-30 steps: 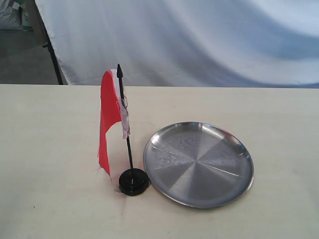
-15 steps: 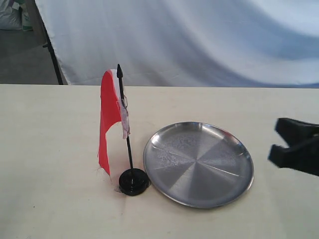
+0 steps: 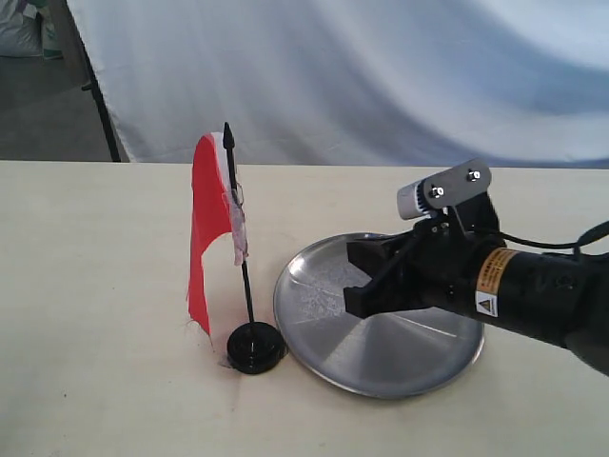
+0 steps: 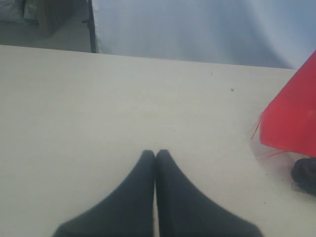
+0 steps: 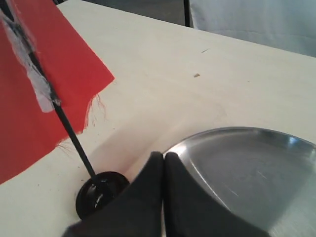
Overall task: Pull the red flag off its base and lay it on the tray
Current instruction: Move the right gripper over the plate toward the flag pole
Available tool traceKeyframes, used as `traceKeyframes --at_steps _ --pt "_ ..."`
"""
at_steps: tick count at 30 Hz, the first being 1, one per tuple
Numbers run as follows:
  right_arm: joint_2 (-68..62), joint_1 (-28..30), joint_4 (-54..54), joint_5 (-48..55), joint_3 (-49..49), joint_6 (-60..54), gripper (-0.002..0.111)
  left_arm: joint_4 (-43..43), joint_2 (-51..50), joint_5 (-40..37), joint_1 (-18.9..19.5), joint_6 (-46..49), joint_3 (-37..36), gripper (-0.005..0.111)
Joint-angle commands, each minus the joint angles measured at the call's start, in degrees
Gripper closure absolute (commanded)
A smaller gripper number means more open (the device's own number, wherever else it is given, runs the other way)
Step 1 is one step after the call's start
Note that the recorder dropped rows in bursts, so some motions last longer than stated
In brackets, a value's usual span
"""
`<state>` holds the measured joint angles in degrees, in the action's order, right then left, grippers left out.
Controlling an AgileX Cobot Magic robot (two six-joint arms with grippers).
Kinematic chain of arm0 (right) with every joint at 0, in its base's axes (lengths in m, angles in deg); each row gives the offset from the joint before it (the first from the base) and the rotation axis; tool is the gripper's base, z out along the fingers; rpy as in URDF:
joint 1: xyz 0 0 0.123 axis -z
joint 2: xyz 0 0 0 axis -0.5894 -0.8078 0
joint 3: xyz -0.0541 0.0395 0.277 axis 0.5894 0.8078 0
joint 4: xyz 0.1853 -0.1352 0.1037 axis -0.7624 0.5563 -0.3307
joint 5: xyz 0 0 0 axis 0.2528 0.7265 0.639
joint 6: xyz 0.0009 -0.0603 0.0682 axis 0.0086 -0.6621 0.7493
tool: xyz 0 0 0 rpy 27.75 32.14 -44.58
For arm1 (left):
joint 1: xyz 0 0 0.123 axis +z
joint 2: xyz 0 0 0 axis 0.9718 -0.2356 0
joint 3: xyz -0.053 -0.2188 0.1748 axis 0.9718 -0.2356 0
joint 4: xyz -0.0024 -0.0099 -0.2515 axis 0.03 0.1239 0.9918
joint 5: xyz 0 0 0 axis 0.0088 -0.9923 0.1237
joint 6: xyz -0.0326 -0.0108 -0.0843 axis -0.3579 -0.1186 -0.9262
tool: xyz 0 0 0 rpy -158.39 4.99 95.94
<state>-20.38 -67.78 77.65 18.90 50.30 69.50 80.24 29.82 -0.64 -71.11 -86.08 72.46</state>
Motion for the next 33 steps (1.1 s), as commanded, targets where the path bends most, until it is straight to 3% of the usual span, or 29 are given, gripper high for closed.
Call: traceKeyframes --at_steps 1,15,17,23,24,29,33 --pt "-4.9 -0.1 -0.2 -6.6 -1.8 0.2 0.109 0.4 0.2 0.1 0.2 0.2 -0.2 0.107" --pt "-17.5 -0.1 9.2 -9.6 -10.0 0.5 0.106 0.4 0.2 0.1 0.2 0.2 -0.2 0.107" --pt "-18.7 -0.1 9.2 -9.6 -11.3 1.1 0.096 0.4 0.2 0.1 0.2 0.2 -0.2 0.107" --pt "-22.0 -0.1 8.9 -11.4 -13.2 2.1 0.036 0.4 0.2 0.1 0.2 0.2 -0.2 0.107" --pt "-22.6 -0.3 8.9 -11.4 -13.3 2.2 0.033 0.4 0.2 0.1 0.2 0.2 -0.2 0.107" --pt "-24.4 -2.6 9.2 -11.7 -13.3 -1.2 0.055 0.4 0.2 0.1 0.2 0.2 -0.2 0.107" --pt "-25.1 -5.2 9.2 -12.0 -13.3 -7.4 0.054 0.4 0.2 0.1 0.2 0.2 -0.2 0.107"
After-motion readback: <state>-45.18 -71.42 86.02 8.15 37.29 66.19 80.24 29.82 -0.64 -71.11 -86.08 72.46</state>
